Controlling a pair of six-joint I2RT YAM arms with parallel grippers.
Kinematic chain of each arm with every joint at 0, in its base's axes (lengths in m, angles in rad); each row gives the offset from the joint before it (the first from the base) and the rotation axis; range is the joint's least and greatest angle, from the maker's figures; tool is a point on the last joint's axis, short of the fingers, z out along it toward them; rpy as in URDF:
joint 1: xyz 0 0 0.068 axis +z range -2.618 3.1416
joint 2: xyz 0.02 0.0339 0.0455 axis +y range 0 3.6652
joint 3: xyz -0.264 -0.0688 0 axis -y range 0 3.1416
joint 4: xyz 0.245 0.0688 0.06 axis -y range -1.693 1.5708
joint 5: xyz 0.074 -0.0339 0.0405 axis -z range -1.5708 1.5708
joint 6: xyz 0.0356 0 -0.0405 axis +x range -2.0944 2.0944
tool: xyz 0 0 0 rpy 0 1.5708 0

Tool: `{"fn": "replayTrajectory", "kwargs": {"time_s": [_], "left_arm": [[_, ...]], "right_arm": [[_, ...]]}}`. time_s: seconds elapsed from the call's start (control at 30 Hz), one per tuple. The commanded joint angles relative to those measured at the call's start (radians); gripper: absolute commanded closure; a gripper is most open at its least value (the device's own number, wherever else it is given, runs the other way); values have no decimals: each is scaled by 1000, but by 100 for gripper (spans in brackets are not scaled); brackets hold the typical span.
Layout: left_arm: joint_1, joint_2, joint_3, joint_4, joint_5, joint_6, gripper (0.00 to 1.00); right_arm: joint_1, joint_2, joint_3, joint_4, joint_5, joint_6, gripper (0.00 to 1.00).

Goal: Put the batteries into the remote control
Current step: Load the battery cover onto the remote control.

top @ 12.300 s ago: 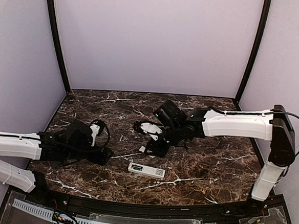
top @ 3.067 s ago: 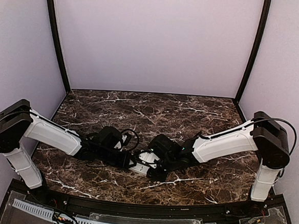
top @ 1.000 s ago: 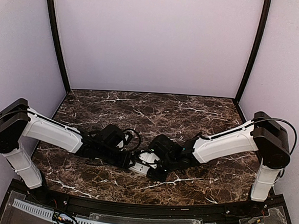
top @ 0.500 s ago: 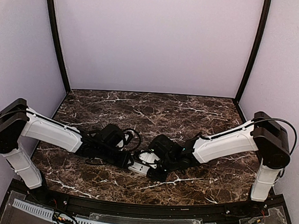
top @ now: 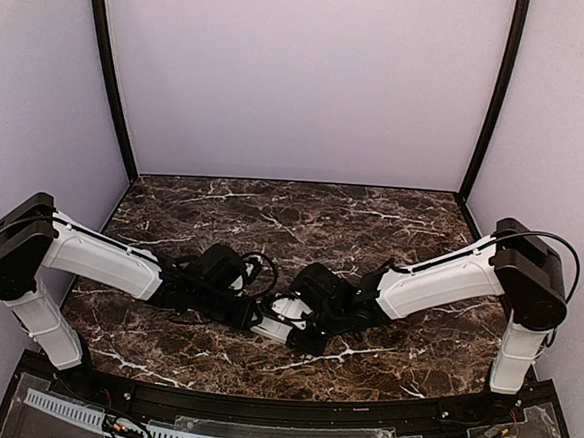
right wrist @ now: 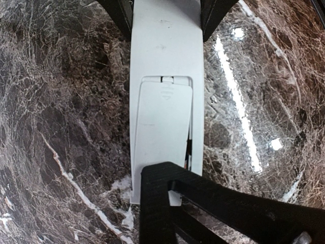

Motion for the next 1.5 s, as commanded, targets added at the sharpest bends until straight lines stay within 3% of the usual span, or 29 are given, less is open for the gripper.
{"fn": "replayTrajectory", "kwargs": {"time_s": [0.0,0.9,1.47], "left_arm": [[-12,33,-28,-57,3,-37,75],[-44,-19,-82,-96,-32,-113,78],[-55,74,-51,-89,-32,-78,82]], "right_arm": [[0,71,-2,86,72,24,77],[-1,77,-4,88,93,40,80],[-1,69,-7,99,88,21,81]]}}
